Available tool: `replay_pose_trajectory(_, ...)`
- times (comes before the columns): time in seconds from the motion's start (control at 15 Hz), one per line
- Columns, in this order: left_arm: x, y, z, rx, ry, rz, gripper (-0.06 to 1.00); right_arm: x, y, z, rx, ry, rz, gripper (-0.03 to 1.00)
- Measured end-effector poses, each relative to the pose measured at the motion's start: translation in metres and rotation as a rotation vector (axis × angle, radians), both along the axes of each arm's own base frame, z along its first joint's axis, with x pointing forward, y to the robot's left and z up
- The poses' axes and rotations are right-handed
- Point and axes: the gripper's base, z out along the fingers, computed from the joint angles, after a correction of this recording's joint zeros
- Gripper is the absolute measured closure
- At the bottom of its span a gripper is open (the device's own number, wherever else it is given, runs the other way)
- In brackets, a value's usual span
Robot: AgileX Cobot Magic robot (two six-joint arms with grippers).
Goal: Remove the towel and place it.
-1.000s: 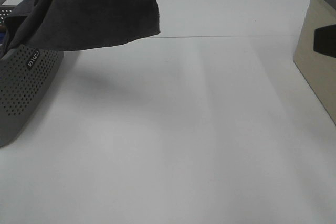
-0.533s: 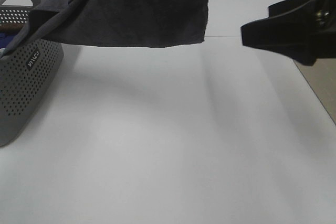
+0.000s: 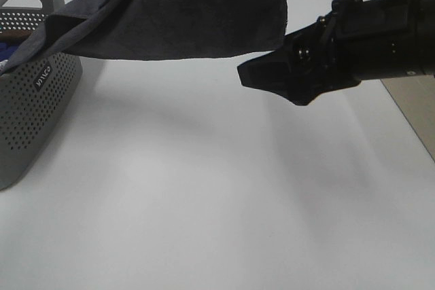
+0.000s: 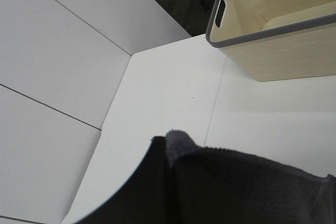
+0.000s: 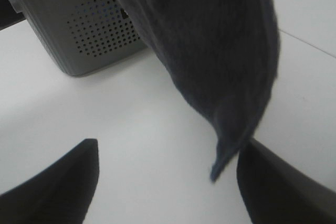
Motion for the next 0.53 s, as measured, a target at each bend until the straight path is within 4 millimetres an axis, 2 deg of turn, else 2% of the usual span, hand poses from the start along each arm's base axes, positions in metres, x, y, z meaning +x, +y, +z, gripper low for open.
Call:
replay_pose_trajectory(0.13, -0.001, -0.0006, -0.0008, -0.004, 0.017, -0.008, 0.94, 0.0108, 0.0035, 0.0121, 0.014, -0.04, -0.024, 0.25)
replay_pose_trajectory(0.33, -0.0011, -0.0005, -0.0012, 0.0, 0.02, -0.008, 0.94, 0.0117, 0.0047, 0.0159, 0.036, -0.039, -0.027, 0.29)
replay_pose_trajectory(0.53, -0.0011, -0.0005, -0.0012, 0.0, 0.02, -0.008, 0.94, 0.0116, 0.0048, 0.016, 0.04, -0.037, -0.027, 0.5)
